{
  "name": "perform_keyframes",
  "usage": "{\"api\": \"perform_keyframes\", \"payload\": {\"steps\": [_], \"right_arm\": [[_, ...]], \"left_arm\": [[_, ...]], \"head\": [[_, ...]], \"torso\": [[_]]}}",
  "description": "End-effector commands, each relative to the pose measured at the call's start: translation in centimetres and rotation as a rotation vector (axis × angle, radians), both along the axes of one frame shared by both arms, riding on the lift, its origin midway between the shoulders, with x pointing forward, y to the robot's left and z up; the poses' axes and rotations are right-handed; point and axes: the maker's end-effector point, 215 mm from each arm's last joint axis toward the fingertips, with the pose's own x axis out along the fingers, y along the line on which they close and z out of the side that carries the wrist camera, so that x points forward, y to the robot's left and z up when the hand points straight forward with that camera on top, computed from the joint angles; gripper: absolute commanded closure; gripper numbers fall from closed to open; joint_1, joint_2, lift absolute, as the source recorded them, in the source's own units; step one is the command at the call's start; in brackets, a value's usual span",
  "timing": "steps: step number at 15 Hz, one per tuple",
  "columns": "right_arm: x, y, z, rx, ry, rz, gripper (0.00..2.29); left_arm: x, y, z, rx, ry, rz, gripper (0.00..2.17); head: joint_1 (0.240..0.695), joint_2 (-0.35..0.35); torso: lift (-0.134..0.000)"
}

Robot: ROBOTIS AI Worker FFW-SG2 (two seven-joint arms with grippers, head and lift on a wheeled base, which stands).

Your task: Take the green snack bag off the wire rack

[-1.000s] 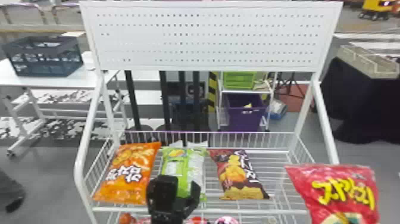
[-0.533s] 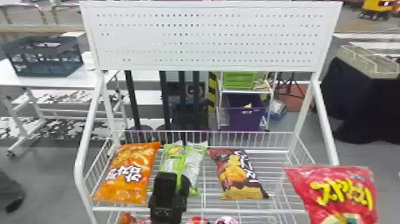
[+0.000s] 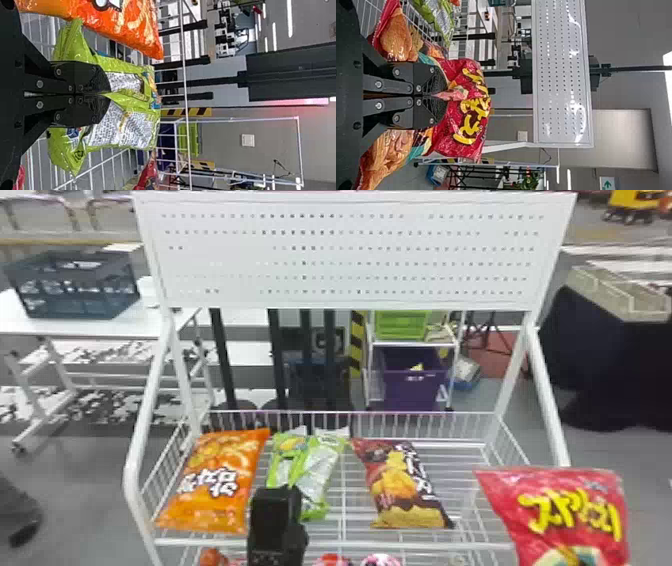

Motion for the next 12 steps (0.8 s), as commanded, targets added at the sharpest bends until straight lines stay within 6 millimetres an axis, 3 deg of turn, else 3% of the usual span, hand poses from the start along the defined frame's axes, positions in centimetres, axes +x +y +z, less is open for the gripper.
{"api": "perform_keyframes", "payload": {"steps": [1, 4, 9, 12], "right_arm": [[0.0, -0.1, -0.2, -0.001, 0.002, -0.004, 2.17], [0.2, 0.0, -0.2, 0.001, -0.001, -0.003, 2.17], [0.2, 0.0, -0.2, 0.001, -0.001, -0.002, 2.12], [0.3, 0.3, -0.3, 0.001, 0.0, 0.005, 2.12]], "left_arm": [[-1.2, 0.7, 3.2, -0.031, -0.057, 0.008, 1.79], [-2.8, 0.5, 7.6, -0.059, -0.129, -0.004, 1.79], [-7.3, 6.0, 12.7, -0.056, -0.212, 0.063, 1.79], [-10.2, 10.3, 14.4, -0.052, -0.242, 0.127, 1.79]], "head": [[0.499, 0.0], [0.499, 0.0], [0.499, 0.0], [0.499, 0.0]], "torso": [[0.0], [0.0], [0.0], [0.0]]}}
